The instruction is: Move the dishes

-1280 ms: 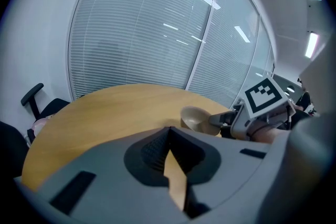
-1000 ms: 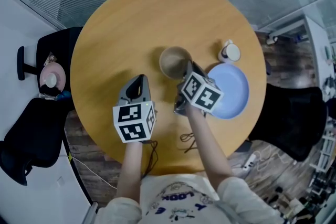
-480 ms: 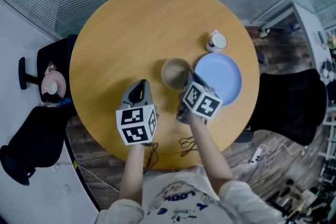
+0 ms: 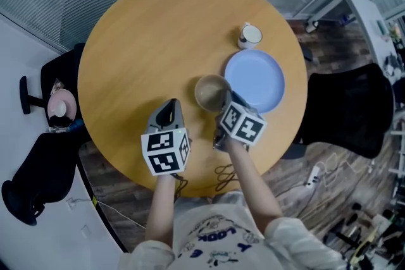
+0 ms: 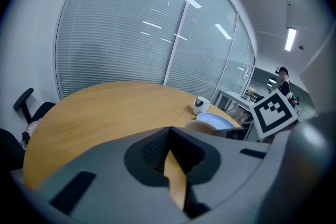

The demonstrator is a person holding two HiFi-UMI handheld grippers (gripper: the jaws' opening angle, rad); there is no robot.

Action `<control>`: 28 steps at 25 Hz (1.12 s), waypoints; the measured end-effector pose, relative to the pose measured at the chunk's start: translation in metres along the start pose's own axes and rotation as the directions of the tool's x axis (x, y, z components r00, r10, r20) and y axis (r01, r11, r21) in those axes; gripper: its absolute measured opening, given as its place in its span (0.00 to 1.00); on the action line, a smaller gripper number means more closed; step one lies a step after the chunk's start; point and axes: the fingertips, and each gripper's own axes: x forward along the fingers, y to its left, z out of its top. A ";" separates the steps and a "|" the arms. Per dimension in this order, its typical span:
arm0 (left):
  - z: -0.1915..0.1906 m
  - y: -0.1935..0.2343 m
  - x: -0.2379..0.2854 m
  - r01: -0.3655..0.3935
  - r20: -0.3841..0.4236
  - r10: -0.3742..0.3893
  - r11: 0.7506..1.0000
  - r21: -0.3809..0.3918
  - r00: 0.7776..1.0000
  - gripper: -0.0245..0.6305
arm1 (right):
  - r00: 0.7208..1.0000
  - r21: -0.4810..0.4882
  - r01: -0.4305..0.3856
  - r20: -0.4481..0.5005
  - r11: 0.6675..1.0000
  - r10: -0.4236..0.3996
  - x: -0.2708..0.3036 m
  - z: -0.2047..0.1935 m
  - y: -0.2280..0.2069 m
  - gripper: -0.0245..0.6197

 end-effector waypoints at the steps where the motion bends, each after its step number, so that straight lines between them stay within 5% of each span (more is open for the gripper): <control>1: -0.003 -0.002 0.000 0.002 -0.005 -0.002 1.000 0.002 1.000 0.04 | 1.000 0.000 0.004 -0.003 1.000 -0.004 -0.002 -0.003 -0.004 0.06; 28: -0.030 -0.028 0.002 0.033 -0.066 -0.030 0.999 0.039 0.997 0.04 | 0.995 0.011 0.060 -0.078 0.998 -0.059 -0.013 -0.051 -0.051 0.06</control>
